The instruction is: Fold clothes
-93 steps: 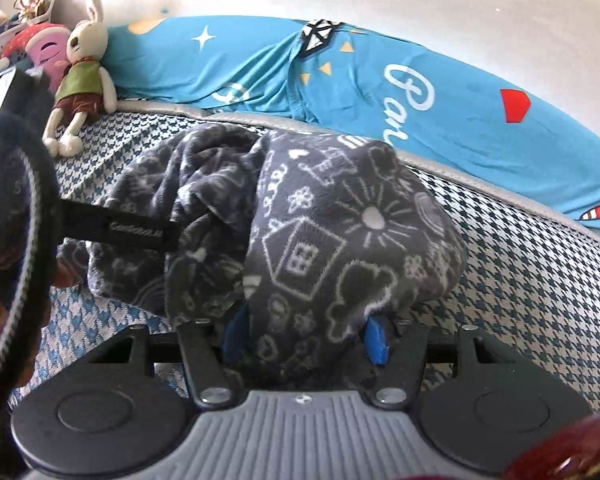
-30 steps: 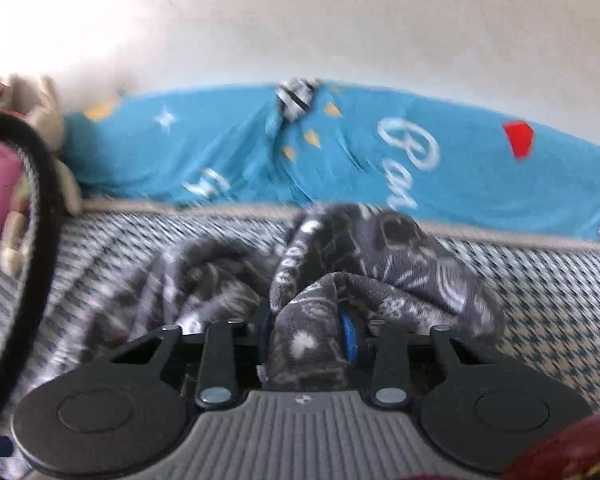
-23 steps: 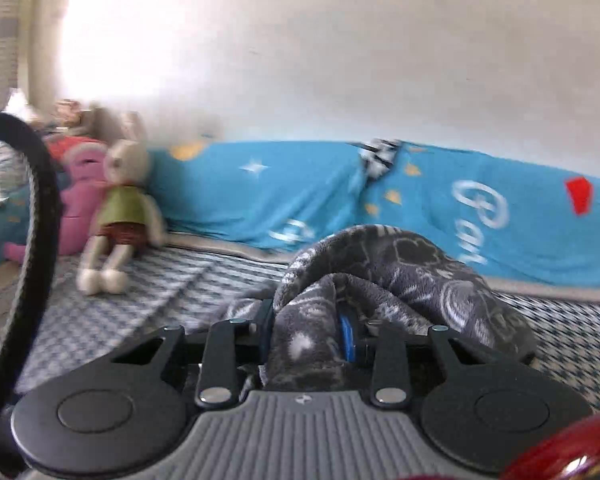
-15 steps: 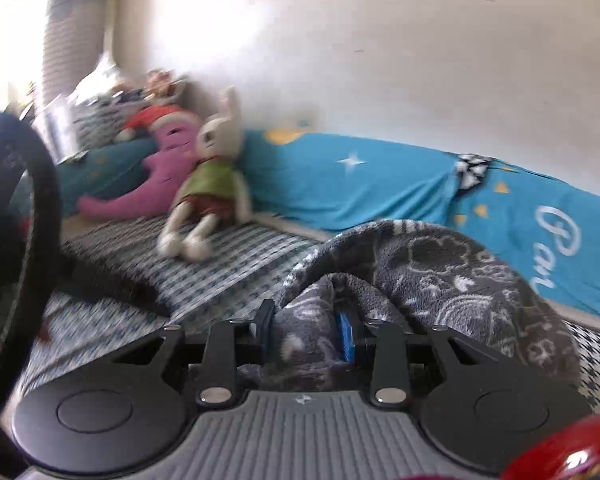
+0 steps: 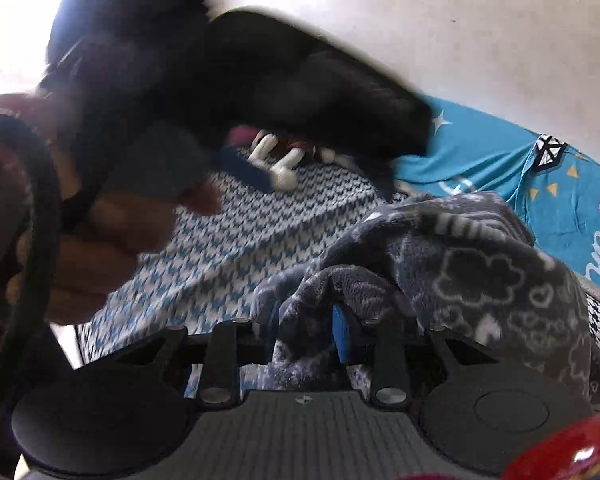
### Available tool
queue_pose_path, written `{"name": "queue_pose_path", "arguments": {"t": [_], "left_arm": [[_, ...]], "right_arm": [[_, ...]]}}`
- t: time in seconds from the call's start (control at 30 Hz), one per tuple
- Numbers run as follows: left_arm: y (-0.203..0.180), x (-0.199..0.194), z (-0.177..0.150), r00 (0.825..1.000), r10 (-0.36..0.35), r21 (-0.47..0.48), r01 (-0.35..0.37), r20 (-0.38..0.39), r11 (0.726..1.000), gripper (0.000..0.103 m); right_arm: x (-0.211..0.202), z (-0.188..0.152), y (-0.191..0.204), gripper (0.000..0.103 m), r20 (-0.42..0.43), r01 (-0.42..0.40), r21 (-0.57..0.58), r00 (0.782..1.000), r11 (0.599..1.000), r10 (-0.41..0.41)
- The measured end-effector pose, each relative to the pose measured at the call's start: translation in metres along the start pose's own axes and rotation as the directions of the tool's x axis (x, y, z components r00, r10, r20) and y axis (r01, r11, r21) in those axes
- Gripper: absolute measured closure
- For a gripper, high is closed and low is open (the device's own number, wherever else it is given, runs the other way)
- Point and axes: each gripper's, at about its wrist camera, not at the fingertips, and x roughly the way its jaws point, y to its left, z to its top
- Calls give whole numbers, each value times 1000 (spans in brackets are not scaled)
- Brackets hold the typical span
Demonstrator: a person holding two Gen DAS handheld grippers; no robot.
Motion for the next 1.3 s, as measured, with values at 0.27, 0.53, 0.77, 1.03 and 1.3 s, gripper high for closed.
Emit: {"name": "queue_pose_path", "arguments": {"t": [0.27,0.53,0.77,1.03,1.3], "left_arm": [[-19,34,-13,996,14,28,-11,-83,1000,0],[-6,41,-28,993,77,41,-74,-85,996,0],[4,41,-38,993,89,46,-86,-82,995,0],[14,36,-45,993,80,53,-75,-92,996,0],[25,33,-46,994,53,43,-49,-98,998,0]], "right_arm": [[-23,-10,-2,73,-37,-15,-13,999,1000,14],[-61,-18,-25,69,-20,70,61,997,996,-69],[-74,-8,-82,25,1,201,261,978,944,-209],[-47,-14,-140,18,-110,186,536,982,823,-151],[-6,-24,-146,14,-145,108,687,989,719,-10]]}}
